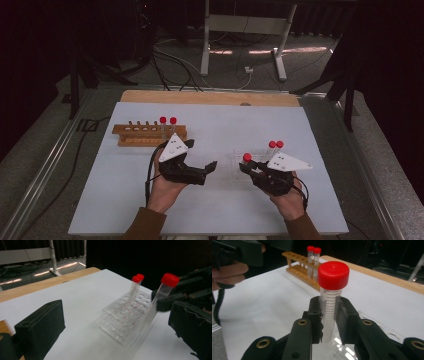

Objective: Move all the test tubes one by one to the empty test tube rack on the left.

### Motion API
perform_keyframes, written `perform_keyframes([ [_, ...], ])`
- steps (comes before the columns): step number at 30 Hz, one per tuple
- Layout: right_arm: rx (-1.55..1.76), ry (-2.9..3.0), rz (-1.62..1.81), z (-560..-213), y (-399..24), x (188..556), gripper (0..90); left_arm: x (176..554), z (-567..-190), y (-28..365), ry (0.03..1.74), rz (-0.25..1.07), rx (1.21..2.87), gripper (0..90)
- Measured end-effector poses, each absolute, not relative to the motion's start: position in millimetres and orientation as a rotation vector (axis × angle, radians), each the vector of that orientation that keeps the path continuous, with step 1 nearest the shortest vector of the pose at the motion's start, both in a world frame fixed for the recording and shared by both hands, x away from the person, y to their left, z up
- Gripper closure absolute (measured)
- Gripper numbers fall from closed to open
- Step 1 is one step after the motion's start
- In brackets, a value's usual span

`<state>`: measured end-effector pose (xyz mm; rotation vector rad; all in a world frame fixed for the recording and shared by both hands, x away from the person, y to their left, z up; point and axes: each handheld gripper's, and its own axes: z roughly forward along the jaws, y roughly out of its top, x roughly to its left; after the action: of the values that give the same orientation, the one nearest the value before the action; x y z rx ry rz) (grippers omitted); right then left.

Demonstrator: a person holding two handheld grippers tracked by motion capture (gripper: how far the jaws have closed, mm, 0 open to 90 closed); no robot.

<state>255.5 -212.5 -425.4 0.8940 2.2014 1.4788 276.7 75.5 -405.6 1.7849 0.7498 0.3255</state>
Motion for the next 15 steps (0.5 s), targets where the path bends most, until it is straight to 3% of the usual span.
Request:
perform_keyframes([
  [5,0.880,2.243,1.481,-429,-203,255,74.3,275,-405,49,0.678,0.267,1.802,1.6],
  [9,0.863,2.263,1.479,-431,-198,254,74.3,273,-403,34,0.639,0.248,1.820,7.0],
  [15,0.852,2.284,1.478,-433,-194,253,74.3,273,-404,24,0.599,0.230,1.843,32.5],
])
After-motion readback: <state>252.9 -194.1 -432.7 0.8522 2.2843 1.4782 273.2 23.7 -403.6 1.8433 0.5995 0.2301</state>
